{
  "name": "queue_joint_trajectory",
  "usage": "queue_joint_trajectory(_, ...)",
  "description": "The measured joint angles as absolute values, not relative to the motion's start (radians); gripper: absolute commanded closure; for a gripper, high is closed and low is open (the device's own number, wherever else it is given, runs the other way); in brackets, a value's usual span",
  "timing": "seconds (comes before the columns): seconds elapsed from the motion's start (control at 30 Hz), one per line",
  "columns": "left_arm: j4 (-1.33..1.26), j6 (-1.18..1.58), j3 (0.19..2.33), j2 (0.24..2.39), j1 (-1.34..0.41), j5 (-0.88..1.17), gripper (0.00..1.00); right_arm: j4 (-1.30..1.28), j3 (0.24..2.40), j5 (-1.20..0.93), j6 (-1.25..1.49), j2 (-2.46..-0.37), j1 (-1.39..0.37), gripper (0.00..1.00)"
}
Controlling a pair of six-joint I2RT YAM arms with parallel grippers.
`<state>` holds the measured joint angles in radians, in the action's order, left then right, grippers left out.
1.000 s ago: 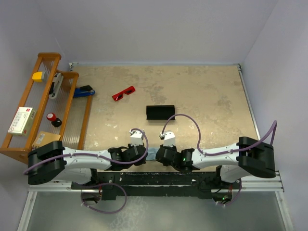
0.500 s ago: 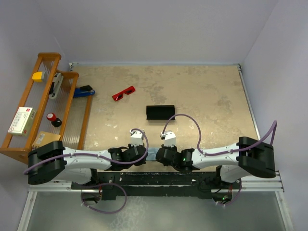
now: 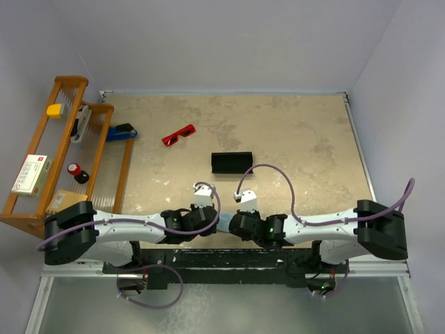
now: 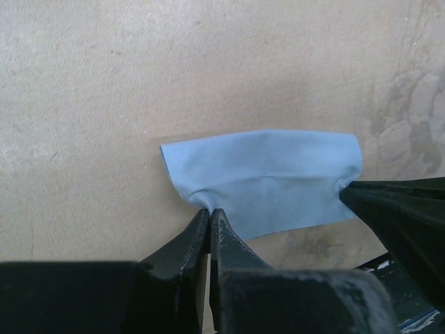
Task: Organize the sunglasses
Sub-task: Pick up the glasses cleaning cloth from the center of the board, then place the glasses cleaning cloth in the sunglasses case.
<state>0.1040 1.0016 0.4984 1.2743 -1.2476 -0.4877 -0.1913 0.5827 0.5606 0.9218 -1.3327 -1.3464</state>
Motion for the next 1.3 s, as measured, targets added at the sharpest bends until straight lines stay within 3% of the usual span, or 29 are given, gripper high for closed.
queue_joint_trajectory(0.6, 0.138, 0.944, 0.627, 1.349, -1.237, -0.532, 1.0, -0.198, 0.585, 0.529, 0.78, -1.205, -1.146, 1.0)
queue_joint_trajectory(1.3, 0.121, 0.763, 0.827, 1.494, -0.995, -0.449, 1.0, -0.167, 0.75, 0.426, 0.581, -1.294, -0.936, 1.0)
